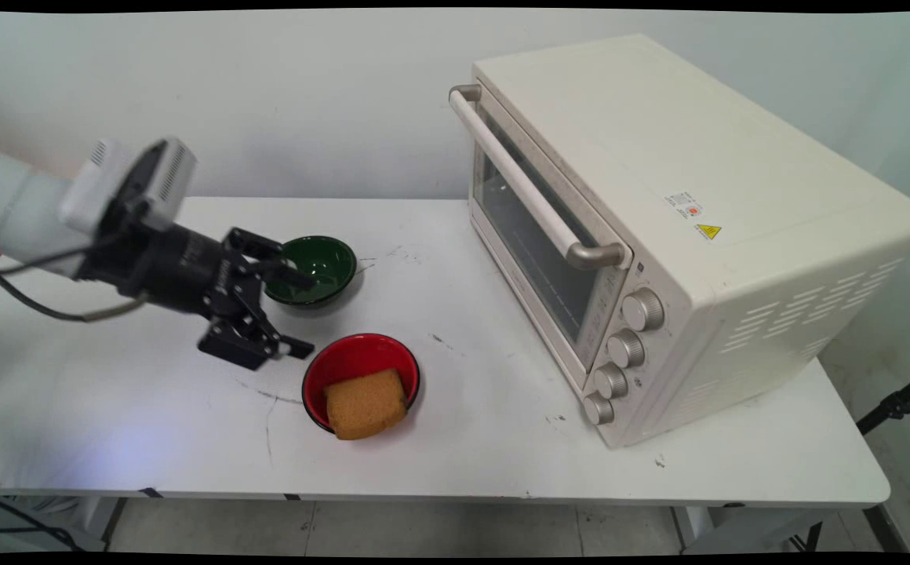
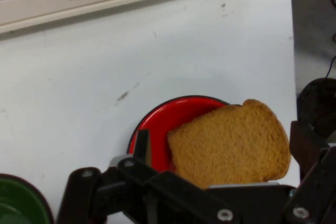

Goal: Open the oven

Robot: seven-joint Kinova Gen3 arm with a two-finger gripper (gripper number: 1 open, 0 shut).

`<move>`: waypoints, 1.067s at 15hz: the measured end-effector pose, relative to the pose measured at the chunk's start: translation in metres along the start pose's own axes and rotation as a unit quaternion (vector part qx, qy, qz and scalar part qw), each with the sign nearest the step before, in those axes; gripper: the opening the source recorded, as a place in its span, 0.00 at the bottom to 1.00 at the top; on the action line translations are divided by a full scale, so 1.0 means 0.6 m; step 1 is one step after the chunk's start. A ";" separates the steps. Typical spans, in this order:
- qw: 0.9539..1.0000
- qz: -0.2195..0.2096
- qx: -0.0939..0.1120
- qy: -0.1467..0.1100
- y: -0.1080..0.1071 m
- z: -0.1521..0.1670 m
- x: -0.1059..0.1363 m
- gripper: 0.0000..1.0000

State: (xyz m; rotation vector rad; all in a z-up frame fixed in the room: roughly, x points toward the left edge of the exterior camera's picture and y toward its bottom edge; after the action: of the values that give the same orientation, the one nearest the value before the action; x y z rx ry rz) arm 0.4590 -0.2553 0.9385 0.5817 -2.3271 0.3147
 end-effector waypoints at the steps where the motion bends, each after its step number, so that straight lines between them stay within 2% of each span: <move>1: 1.000 -0.008 0.002 0.004 -0.003 -0.020 0.007 1.00; 5: 0.999 -0.036 0.009 0.025 -0.022 -0.099 0.049 1.00; 9: 0.998 -0.055 0.019 0.032 -0.042 -0.159 0.098 1.00; 13: 0.995 -0.082 0.031 0.036 -0.063 -0.202 0.178 1.00; 16: 0.994 -0.096 0.041 0.036 -0.079 -0.208 0.243 1.00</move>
State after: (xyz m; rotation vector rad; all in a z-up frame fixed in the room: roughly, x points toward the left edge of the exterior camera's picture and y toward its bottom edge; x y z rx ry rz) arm 0.4603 -0.2959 1.1317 0.8145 -2.1777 0.3356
